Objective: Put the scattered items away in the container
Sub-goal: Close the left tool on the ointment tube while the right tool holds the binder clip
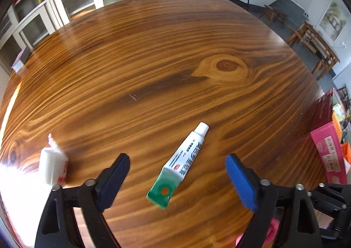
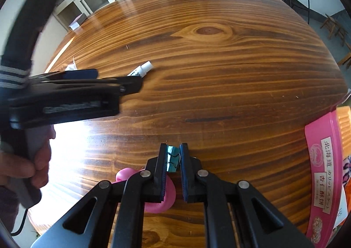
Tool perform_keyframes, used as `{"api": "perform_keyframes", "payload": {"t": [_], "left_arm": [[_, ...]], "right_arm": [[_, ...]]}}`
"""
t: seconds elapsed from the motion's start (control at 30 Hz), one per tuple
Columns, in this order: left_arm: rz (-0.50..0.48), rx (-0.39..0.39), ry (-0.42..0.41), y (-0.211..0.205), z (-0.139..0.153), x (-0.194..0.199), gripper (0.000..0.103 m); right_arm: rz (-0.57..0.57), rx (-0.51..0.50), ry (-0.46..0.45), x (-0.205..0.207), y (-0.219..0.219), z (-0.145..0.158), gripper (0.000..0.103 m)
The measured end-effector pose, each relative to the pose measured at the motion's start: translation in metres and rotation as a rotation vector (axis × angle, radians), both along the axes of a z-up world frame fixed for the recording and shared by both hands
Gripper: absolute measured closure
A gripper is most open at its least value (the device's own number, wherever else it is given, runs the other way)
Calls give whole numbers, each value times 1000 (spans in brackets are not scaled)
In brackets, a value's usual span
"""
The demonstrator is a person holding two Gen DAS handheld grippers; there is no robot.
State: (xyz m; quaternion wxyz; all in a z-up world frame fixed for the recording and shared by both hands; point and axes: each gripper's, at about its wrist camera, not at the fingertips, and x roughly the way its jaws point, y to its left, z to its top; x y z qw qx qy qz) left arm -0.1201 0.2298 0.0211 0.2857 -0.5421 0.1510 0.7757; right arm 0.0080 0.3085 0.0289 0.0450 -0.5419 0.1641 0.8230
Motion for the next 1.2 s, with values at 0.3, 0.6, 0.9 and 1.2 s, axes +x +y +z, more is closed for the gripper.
{"api": "perform_keyframes", "payload": {"t": [0.3,0.6,0.9,1.2], "left_arm": [[50,22,-38,-8,2,1,82],[173,76,-95,-49,9,24,82],[231,54,-113,-84,12,37,82],[266,51,-88,-98,23,55,82]], "right_arm": [[-40,42,46,18,9,17,25],[-49,26,-10,28,6,8,29],[51,117,-26,-2,-13,-8,43],[56,150,-31,15,-12,-3,85]]}}
